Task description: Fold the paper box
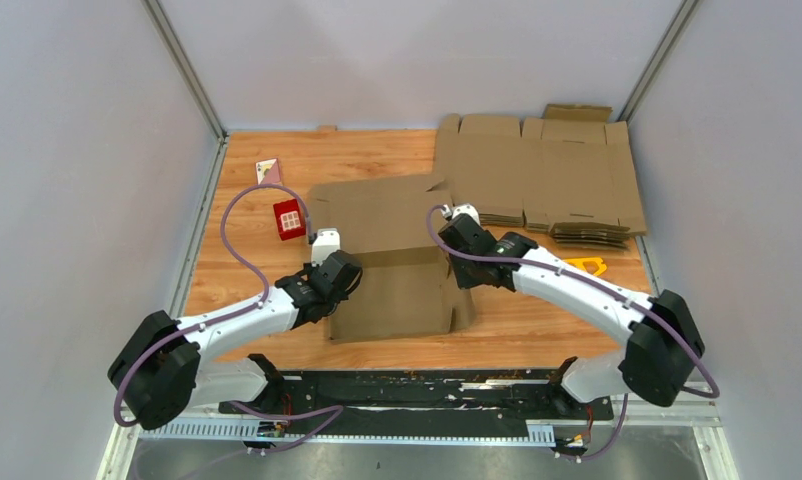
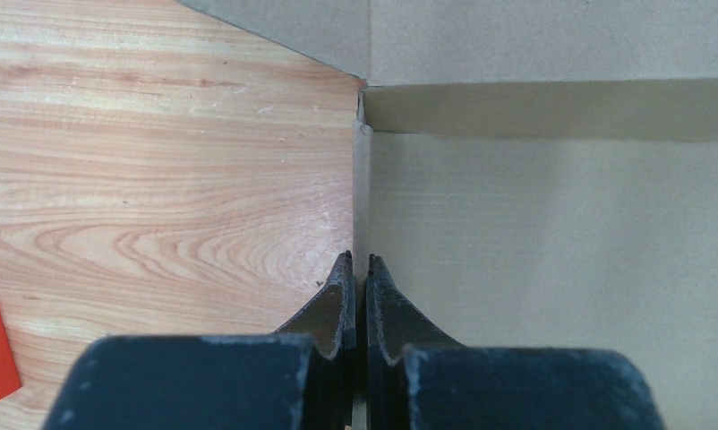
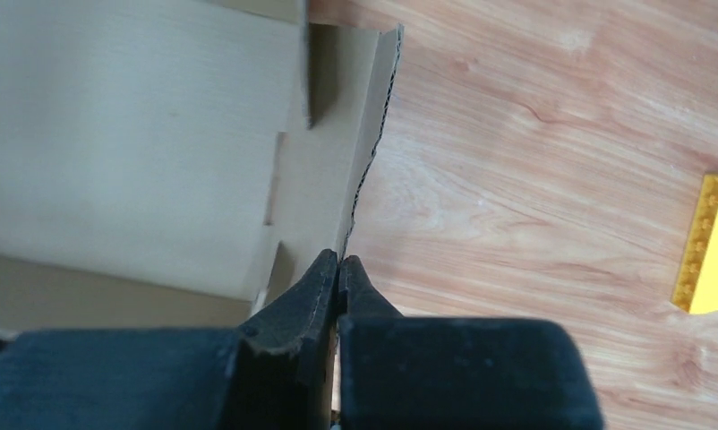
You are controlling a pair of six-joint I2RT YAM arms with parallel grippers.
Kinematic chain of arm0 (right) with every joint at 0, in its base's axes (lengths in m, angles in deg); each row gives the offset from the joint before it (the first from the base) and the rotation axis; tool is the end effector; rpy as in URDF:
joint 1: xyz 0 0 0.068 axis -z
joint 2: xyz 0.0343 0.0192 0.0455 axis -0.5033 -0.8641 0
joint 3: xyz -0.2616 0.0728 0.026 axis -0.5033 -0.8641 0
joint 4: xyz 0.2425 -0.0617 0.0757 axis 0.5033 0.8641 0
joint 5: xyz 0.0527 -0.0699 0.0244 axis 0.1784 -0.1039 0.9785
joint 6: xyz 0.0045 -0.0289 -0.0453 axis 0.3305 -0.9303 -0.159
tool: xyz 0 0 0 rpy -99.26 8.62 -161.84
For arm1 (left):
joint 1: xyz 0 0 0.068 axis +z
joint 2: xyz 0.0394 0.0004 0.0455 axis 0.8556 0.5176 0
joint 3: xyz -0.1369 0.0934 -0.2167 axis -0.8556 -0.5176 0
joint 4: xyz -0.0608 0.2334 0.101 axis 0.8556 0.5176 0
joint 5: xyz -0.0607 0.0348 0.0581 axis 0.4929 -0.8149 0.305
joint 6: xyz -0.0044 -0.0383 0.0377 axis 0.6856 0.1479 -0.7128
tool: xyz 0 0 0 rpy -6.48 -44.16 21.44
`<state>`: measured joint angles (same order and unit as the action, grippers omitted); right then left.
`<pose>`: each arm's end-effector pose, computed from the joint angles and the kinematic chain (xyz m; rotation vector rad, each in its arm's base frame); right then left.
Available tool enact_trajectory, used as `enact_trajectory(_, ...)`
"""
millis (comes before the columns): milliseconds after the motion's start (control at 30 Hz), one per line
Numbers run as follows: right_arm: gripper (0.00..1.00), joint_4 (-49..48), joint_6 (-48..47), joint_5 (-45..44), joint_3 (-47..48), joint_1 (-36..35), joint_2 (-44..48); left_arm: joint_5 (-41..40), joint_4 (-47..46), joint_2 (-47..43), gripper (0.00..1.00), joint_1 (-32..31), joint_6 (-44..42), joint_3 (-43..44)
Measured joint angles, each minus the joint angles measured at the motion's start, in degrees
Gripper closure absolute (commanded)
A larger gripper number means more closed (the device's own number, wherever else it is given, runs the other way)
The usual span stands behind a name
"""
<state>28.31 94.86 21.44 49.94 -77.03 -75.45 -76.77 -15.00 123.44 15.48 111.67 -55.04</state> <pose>0.1951 0.1915 0.2408 -0.4912 2.5722 -0.0318 0.1698 -0.1321 0.1788 -0.1744 2.3061 0.0666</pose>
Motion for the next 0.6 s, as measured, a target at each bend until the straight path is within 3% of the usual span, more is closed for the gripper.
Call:
enact_trajectory(200, 1.00, -0.09, 0.04, 6.01, 2.19, -0.68, 4.61, 0.15, -0.09, 0.00, 1.00, 0.07, 0.26, 0.00)
enact_trajectory(600, 0.96, -4.94, -1.62, 12.85, 2.16, -0.57, 0.55, 0.33, 0.07, 0.20, 1.00, 0.07, -0.04, 0.00)
